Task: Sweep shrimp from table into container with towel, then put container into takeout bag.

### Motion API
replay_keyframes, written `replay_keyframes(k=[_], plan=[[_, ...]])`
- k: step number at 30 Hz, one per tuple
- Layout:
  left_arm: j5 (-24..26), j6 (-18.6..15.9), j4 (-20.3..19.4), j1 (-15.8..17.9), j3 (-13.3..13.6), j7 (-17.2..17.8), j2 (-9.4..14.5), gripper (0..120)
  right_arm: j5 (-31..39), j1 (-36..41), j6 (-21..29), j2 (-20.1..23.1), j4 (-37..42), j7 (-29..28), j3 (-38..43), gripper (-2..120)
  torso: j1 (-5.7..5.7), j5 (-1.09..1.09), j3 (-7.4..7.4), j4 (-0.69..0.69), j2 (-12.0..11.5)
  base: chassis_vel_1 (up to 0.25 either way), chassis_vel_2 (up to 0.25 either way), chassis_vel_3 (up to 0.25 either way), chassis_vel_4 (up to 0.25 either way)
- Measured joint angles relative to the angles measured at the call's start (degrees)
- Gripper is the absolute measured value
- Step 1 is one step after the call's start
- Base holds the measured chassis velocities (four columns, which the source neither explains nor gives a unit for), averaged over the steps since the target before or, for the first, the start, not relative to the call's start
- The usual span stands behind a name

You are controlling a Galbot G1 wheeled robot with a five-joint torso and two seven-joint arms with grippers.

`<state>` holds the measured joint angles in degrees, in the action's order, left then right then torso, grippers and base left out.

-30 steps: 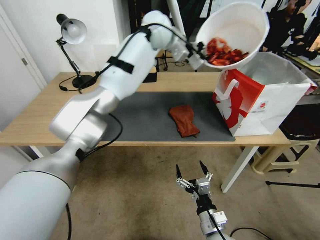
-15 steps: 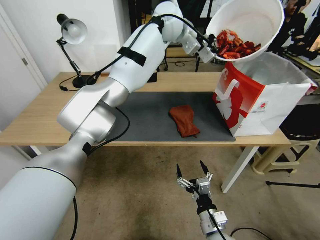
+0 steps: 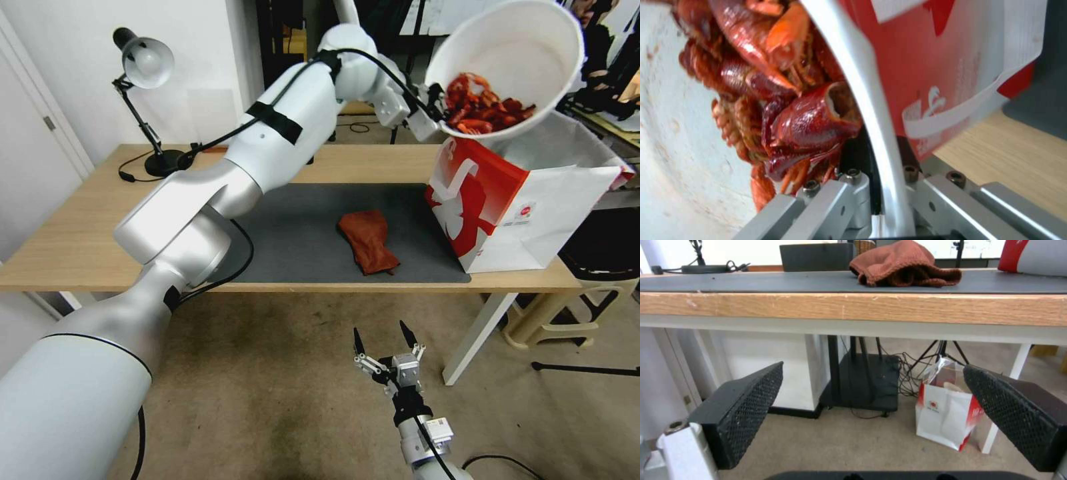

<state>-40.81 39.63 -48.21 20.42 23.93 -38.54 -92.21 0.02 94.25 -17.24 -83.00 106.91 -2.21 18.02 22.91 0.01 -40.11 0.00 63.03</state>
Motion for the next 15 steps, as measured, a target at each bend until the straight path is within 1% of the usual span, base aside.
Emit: replay_keyframes(k=[4, 12, 13, 15], plan=[[0.56, -0.22, -0.16, 0.01, 0.85, 0.99, 0.01, 0, 0.04, -0.16, 0.02, 0.03, -0.14, 0.0, -0.01, 100, 0.0, -0.01, 0.0, 0.0, 0.0, 0.0, 0.0, 0.0, 0.0], [0.8, -0.46, -0.37, 0.01, 1.71, 2.31, 0.02, 0, 0.17, -0.33, 0.05, 0.1, -0.29, -0.01, -0.02, 100, 0.0, 0.0, 0.0, 0.01, 0.0, 0.0, 0.0, 0.0, 0.0], [1.11, -0.66, -0.52, 0.0, 2.17, 3.56, 0.02, 0, 0.29, -0.41, 0.06, 0.15, -0.38, -0.01, -0.02, 100, 0.0, 0.0, 0.0, 0.0, 0.0, 0.0, 0.0, 0.0, 0.0], [1.24, -1.05, -0.84, 0.11, 2.57, 4.48, 0.02, 0, 0.44, -0.46, 0.06, 0.21, -0.51, -0.02, 0.0, 100, 0.0, 0.0, 0.0, 0.0, 0.0, 0.0, 0.0, 0.0, 0.0]])
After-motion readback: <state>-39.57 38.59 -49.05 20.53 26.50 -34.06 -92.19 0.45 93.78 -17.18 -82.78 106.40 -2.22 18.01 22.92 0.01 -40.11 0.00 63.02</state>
